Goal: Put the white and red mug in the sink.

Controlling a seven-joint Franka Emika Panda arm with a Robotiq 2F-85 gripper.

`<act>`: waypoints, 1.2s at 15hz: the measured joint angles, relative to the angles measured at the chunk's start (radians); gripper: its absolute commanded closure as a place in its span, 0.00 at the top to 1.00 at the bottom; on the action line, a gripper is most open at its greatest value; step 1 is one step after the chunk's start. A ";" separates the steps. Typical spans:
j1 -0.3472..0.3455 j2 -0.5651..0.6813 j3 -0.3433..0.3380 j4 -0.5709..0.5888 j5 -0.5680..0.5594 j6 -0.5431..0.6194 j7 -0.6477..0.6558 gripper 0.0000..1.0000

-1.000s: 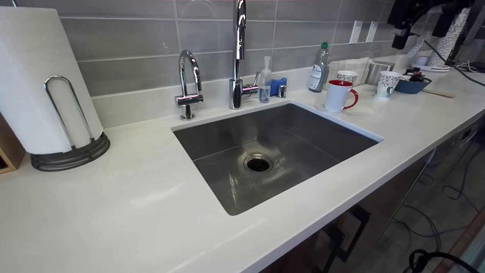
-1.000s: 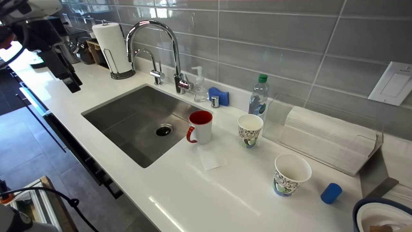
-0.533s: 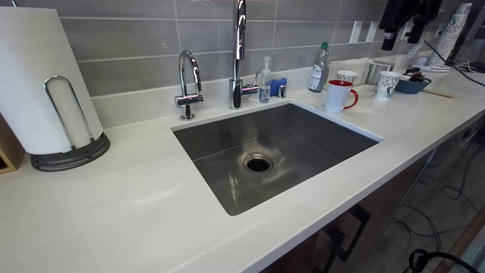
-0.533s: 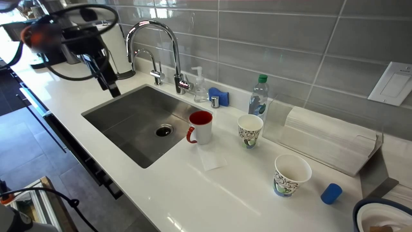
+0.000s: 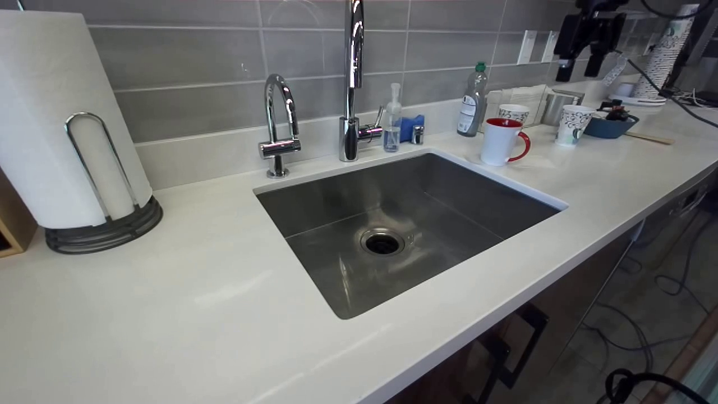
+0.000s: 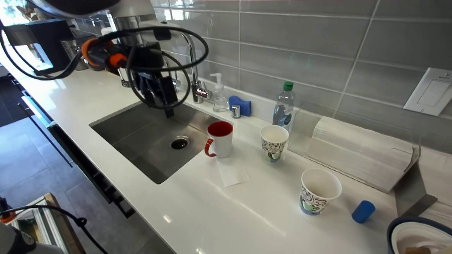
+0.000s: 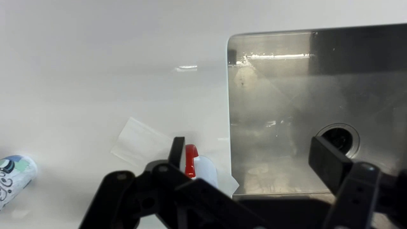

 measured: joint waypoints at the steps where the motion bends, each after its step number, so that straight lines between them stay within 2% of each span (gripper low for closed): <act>1: -0.002 0.026 -0.023 0.005 0.013 0.019 -0.019 1.00; 4: -0.008 0.080 -0.055 0.020 0.032 0.044 -0.051 1.00; 12: -0.008 0.088 -0.051 0.030 0.033 0.049 -0.052 1.00; 18: -0.014 0.201 -0.076 0.029 0.044 0.215 -0.091 1.00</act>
